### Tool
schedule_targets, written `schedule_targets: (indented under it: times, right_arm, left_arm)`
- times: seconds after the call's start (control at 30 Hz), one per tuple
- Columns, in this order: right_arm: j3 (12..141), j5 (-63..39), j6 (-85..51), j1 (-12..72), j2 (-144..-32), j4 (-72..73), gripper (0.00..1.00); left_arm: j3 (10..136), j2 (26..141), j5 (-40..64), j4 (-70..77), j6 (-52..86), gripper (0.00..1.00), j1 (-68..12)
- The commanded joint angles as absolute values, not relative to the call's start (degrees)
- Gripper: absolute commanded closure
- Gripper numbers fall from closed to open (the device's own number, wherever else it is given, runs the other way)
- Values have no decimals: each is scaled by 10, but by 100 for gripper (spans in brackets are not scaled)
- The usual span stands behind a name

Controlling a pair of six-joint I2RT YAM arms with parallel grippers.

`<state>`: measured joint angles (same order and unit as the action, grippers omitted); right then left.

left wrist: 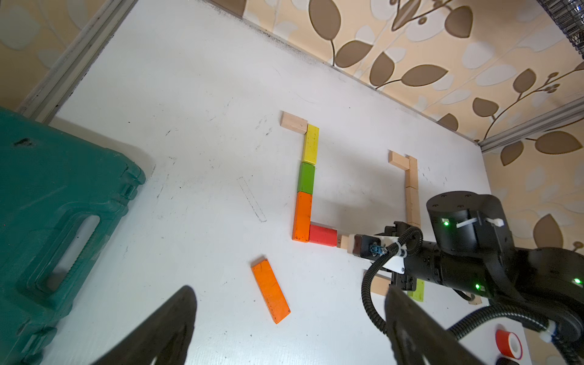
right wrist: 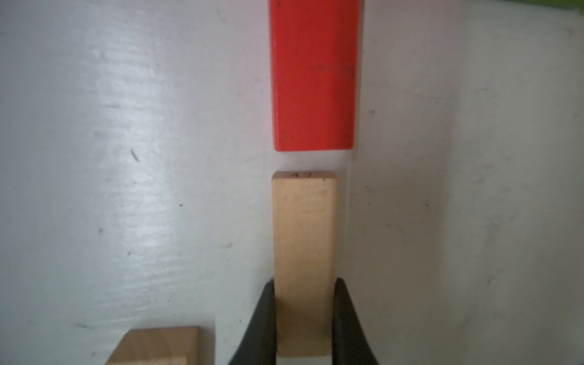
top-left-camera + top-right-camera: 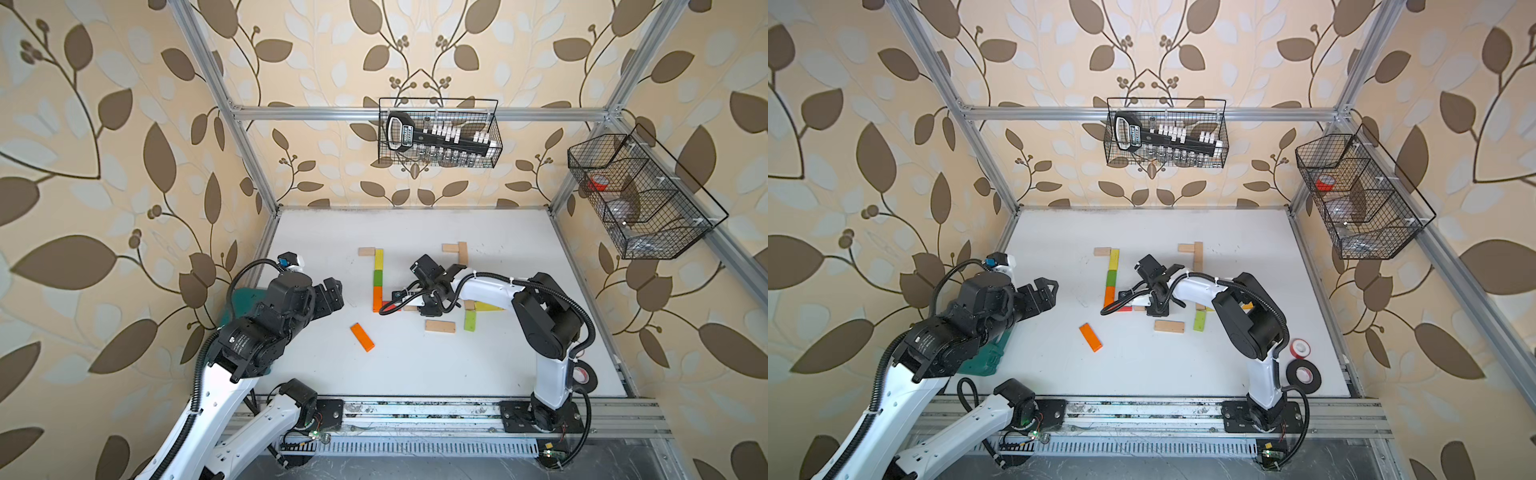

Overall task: Assemble a giraffe with building blocks
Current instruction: Assemble the building block at the center of the board.

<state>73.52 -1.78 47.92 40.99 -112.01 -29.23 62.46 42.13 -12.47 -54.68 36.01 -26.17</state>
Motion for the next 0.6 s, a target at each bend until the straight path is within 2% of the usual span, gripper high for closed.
schedule_targets:
  times: [0.0,0.37,0.57]
  right_arm:
    - [747,-28,495,419,-1146,-314,98]
    - [755,-21,486,416,-1156,-314,95]
    - [759,-24,482,416,-1154,-321,85]
  left_arm:
    - [621,419,-143,-536,351,7,-259]
    - [621,419,-144,-537,351,7,-259]
    - [621,420,-144,-536,352,7,-259]
